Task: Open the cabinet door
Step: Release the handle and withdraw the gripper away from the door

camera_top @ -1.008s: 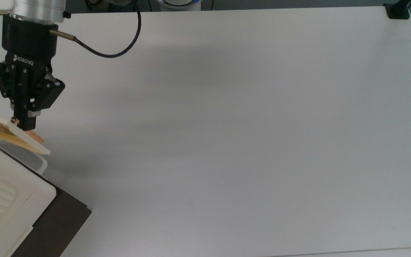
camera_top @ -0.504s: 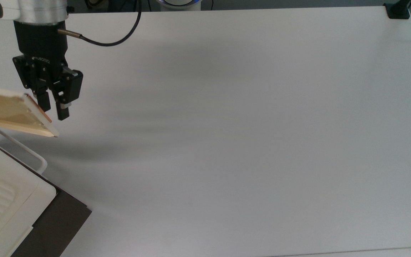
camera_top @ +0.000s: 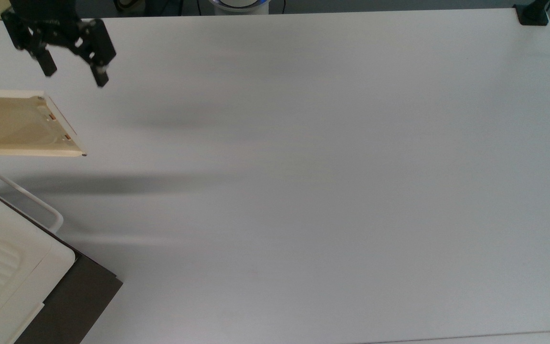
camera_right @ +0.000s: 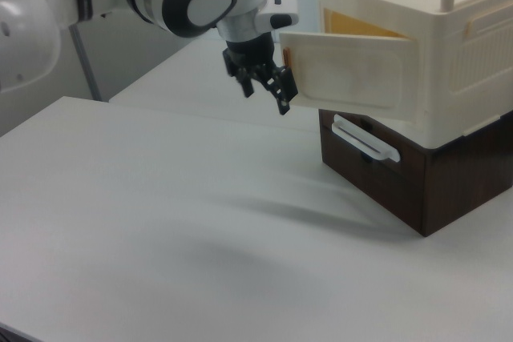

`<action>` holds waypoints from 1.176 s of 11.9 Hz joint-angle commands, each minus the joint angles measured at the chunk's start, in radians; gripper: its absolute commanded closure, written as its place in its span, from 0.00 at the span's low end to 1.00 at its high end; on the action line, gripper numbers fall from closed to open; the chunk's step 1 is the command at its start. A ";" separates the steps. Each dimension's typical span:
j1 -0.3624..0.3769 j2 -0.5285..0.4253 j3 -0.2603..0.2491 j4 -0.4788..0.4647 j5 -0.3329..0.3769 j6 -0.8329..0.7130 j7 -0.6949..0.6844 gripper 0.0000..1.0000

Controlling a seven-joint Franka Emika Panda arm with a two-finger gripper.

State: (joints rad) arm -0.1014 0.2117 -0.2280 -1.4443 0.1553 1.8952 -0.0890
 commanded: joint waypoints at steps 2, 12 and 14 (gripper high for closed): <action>0.020 -0.115 -0.005 -0.044 0.006 -0.266 -0.063 0.00; 0.132 -0.196 0.157 -0.079 -0.065 -0.447 0.060 0.00; 0.152 -0.198 0.157 -0.102 -0.075 -0.377 0.060 0.00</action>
State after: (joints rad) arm 0.0292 0.0433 -0.0715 -1.4779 0.1030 1.4324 -0.0477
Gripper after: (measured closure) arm 0.000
